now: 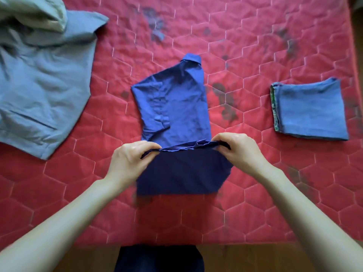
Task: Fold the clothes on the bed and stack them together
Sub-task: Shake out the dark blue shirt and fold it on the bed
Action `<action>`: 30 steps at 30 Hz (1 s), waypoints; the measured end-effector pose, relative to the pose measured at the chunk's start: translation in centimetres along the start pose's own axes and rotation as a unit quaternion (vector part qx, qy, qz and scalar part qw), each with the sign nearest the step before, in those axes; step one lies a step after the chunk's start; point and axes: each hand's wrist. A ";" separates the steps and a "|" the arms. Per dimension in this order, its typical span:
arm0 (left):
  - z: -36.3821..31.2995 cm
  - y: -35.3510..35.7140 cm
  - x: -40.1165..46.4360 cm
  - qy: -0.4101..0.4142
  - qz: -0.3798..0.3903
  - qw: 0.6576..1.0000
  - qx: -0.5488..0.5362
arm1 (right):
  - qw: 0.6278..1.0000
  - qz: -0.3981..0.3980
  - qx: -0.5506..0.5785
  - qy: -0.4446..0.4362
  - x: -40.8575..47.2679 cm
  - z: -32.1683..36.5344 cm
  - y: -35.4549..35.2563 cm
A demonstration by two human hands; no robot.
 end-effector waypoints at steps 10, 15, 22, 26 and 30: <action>7.7 -1.4 22.2 -0.055 0.033 0.998 -0.009 | 0.989 0.063 -0.122 -0.053 26.1 0.5 -5.3; 11.7 0.1 30.8 -0.141 0.016 0.987 0.076 | 0.998 -0.024 -0.061 0.021 36.1 -0.6 -4.1; 13.2 4.8 27.7 -0.078 0.006 0.968 0.240 | 0.987 -0.154 0.006 0.043 33.6 -1.6 3.1; 12.4 8.5 19.5 0.006 0.015 0.959 0.283 | 0.986 -0.164 0.011 0.016 25.8 -1.7 8.0; 12.4 11.0 12.6 -0.057 0.034 0.956 0.286 | 0.986 -0.161 0.018 0.042 19.4 -2.7 11.8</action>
Point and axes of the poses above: each hand's wrist, its own x-axis towards the middle knuckle, its own y-axis out of the palm, z = x × y, and after that the axes turned 1 degree about x, right-handed
